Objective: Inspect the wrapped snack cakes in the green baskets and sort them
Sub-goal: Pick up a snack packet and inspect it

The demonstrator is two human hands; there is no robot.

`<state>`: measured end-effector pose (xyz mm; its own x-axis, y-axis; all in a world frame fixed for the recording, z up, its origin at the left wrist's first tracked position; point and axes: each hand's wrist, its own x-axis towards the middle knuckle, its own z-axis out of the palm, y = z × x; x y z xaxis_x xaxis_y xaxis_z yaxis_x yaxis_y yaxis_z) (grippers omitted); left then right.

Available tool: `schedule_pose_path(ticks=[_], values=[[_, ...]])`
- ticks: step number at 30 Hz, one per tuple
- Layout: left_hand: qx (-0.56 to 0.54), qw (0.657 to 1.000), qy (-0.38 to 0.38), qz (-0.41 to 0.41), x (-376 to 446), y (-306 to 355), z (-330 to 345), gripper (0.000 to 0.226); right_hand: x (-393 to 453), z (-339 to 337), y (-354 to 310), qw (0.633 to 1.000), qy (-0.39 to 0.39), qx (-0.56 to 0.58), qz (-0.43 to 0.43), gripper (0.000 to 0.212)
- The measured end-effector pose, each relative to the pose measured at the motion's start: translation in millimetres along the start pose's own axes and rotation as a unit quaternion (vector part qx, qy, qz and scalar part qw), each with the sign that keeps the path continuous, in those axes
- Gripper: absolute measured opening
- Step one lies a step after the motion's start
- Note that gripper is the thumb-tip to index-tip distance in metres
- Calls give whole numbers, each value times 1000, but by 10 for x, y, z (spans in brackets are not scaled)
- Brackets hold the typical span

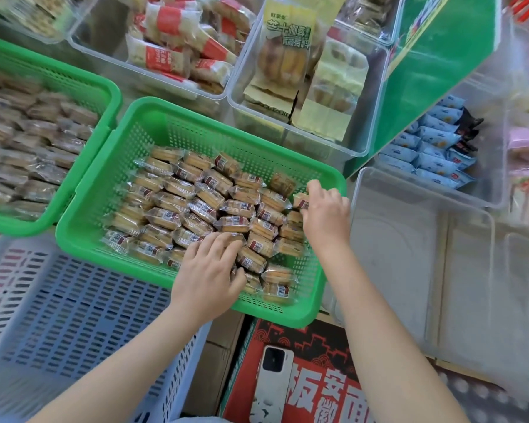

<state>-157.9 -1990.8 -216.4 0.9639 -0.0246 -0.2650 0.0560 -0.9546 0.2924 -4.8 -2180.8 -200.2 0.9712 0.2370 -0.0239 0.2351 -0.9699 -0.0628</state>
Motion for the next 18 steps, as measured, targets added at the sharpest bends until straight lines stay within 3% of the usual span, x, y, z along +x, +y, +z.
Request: schedule_pose_path(ticks=[4, 7, 9, 11, 12, 14, 16, 18], values=[[17, 1000, -13, 0, -2, 6, -9, 57, 62, 83, 38, 998, -60, -10, -2, 8], [21, 1000, -15, 6, 5, 5, -24, 57, 29, 29, 23, 994, -105, -34, -9, 18], [12, 1000, -23, 13, 1, 3, -43, 56, -100, -93, -64, 997, -78, 10, -2, 29], [-17, 999, -19, 23, -9, -11, -46, 56, -344, -244, -220, 994, -33, 106, -3, 23], [-44, 998, -15, 29, -14, -28, -58, 55, -489, -317, -306, 985, -54, 166, -6, 16], [-108, 993, -1, 39, -40, -97, -105, 51, -782, -397, -481, 953, -178, 244, 2, 13], [-103, 992, 21, 66, -108, -223, -126, 43, -1005, -360, -598, 933, -276, 232, 9, 12], [-53, 993, 32, 101, -210, -338, -121, 41, -1127, -268, -658, 940, -293, 175, 14, 11]])
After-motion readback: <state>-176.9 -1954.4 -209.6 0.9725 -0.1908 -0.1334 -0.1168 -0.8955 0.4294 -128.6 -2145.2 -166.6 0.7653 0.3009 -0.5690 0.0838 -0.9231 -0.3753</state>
